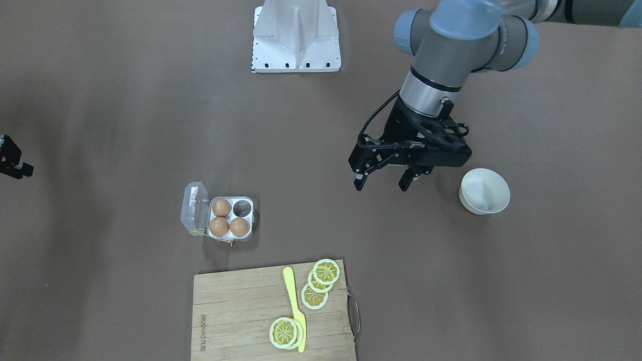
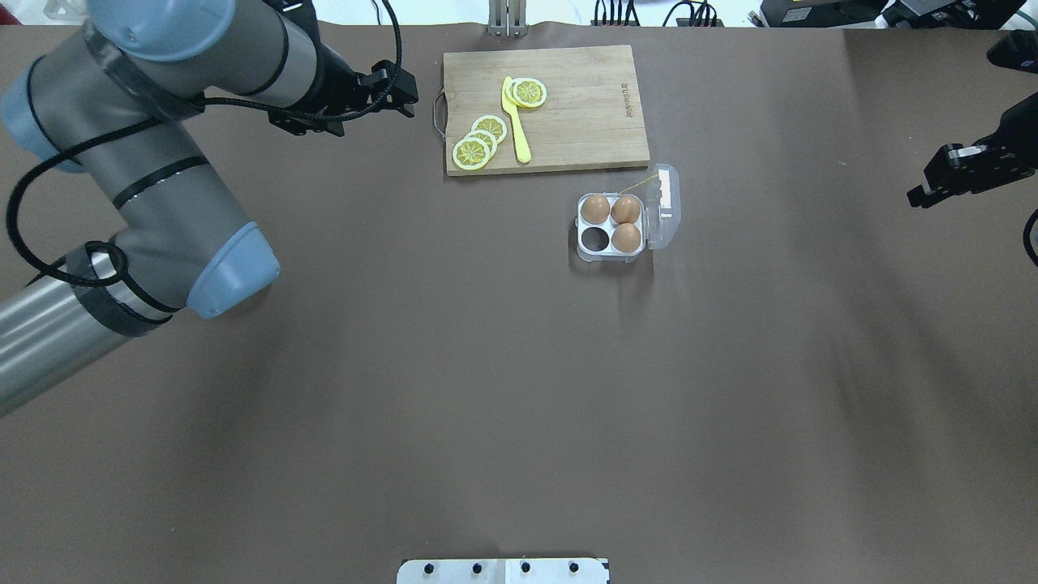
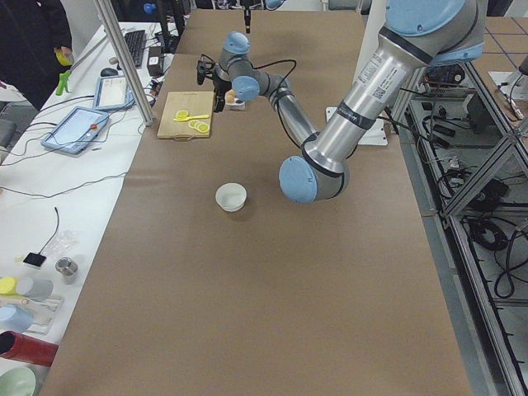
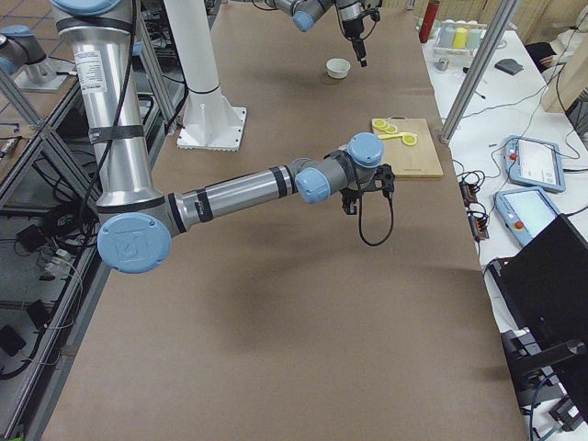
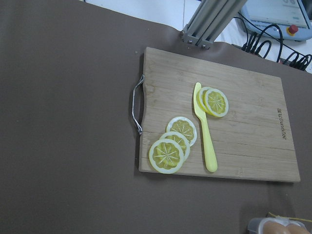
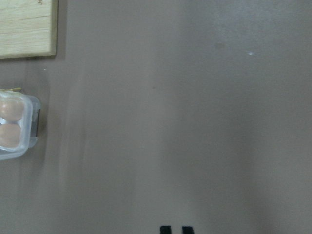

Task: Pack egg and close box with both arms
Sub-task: 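Withdraw the left gripper from the box while the right arm moves in, then push the clear lid down over the eggs with the right gripper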

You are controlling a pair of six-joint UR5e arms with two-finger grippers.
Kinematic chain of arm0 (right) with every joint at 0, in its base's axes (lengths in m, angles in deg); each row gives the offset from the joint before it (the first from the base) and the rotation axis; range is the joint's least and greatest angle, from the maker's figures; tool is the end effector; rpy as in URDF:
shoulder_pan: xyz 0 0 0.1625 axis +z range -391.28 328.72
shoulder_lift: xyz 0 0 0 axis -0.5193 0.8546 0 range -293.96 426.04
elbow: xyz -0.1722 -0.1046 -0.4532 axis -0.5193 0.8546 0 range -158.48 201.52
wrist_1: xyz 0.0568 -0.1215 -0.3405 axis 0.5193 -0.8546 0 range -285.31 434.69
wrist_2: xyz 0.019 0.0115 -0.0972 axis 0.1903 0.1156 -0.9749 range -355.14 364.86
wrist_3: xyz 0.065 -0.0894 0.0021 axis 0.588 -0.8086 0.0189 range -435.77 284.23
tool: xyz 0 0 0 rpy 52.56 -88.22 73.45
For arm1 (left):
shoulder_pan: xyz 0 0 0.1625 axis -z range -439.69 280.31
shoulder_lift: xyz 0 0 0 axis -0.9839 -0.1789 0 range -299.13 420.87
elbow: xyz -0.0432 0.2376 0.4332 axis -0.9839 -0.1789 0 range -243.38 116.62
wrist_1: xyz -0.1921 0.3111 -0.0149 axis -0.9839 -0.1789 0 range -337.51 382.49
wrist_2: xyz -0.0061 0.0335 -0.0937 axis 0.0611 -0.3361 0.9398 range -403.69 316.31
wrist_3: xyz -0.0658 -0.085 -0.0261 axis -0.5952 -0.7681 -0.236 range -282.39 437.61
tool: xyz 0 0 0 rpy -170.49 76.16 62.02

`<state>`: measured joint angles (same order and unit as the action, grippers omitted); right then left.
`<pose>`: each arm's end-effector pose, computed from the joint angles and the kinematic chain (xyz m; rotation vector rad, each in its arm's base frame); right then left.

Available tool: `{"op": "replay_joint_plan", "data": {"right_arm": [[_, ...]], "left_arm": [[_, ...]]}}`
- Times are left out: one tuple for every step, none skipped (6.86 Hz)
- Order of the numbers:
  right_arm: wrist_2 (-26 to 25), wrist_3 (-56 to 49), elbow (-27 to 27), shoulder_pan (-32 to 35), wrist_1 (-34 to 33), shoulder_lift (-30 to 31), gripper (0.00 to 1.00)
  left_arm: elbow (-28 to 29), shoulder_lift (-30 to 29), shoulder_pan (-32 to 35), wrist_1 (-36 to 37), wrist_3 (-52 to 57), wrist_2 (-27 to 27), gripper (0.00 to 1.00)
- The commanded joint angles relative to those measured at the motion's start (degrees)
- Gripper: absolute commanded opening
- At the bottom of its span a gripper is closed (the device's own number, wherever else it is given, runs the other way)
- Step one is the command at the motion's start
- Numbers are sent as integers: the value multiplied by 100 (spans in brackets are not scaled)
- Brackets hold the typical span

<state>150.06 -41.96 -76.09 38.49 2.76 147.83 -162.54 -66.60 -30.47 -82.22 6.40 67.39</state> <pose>-0.1387 -0.4995 0.5573 0.0604 -1.0758 -0.0710 0.3694 -0.5715 0.2705 0.3170 1.0646 -0.2787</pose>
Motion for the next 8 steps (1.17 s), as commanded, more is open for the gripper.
{"op": "replay_joint_plan", "data": {"right_arm": [[-506,1919,373,-776,1623,-259,0],[-980,2415,505,-1146,1916,-418,0],[-1037,2699,889,-1254,1910,-845,0],[-1055,3206,1127,-1499,1945,-1233,0],[-1116,3472,1147,-1615,1945,-1384,0],[-1291,3492,1165,-1712,1937,-1447,0],[-1327,3501,1461,-1739,1937,-1674,0],[-1327,3519,1647,-1826,1937,-1885,0]], "left_arm": [[-51,203,403,29,204,491,97],[-68,213,509,29,430,545,97],[-68,248,605,38,511,563,97],[-68,274,606,38,512,564,97],[-68,274,650,38,520,633,97],[-51,274,659,29,520,634,97],[-51,274,650,38,520,634,97],[-51,274,659,38,520,634,97]]}}
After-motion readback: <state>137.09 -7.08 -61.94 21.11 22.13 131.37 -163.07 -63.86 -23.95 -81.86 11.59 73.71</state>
